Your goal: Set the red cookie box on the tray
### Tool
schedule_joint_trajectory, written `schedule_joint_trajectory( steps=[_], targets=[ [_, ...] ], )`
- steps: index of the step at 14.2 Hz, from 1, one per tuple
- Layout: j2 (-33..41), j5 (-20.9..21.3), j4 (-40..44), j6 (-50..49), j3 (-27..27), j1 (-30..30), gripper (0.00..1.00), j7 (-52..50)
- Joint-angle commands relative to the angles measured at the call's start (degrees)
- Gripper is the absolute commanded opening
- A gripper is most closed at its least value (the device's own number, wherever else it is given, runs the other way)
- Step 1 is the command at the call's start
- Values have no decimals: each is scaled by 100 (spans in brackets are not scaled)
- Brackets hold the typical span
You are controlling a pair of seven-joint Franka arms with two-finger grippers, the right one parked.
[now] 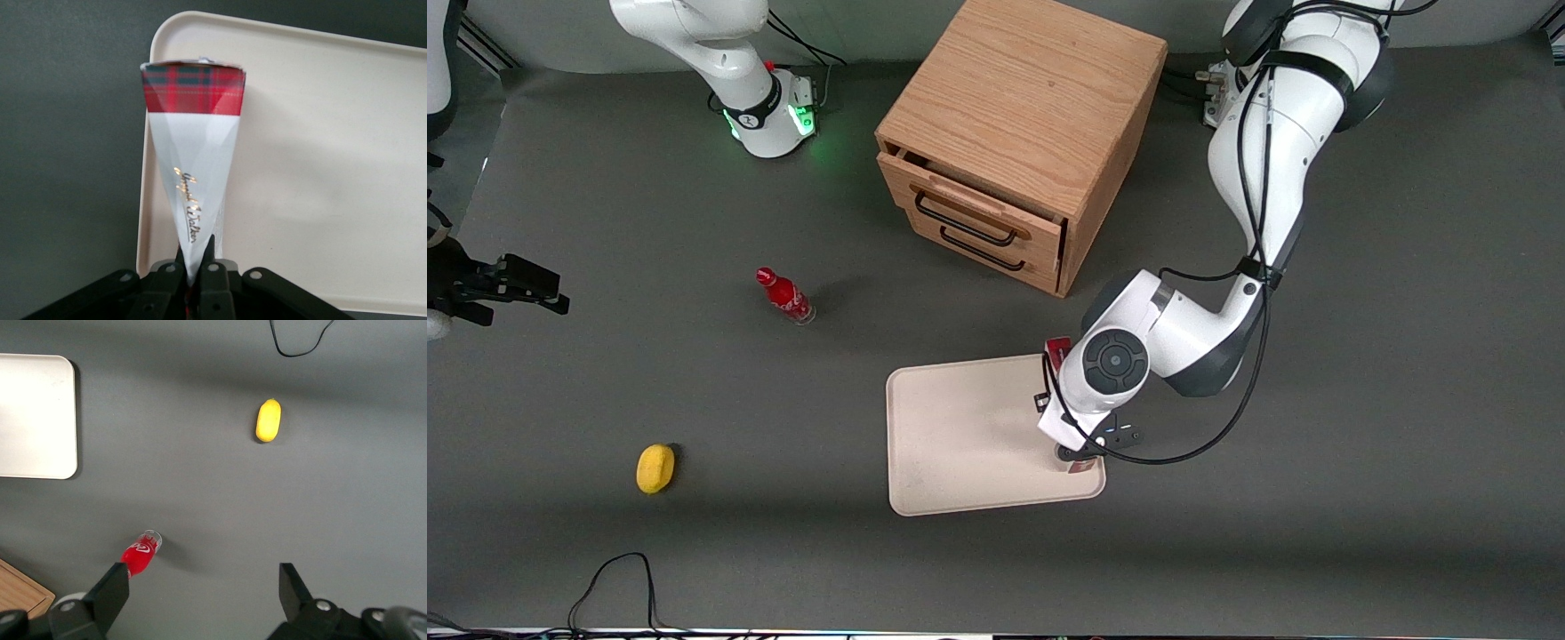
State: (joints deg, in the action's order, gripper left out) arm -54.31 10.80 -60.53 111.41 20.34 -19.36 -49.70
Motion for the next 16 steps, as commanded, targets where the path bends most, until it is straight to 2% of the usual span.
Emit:
schedule_joint_trajectory(
  steps=[1, 2, 7, 9, 13, 16],
  targets=[
    [78, 116, -82, 126, -66, -51, 70, -137],
    [87, 116, -74, 126, -83, -42, 100, -119],
    [306, 142, -73, -23, -110, -24, 100, -110],
    [534, 142, -74, -425, -110, 19, 100, -67],
    [1298, 72, -143, -1515, -101, 221, 100, 564],
    [2211, -33, -879, -1824, -110, 651, 100, 1310]
  ],
)
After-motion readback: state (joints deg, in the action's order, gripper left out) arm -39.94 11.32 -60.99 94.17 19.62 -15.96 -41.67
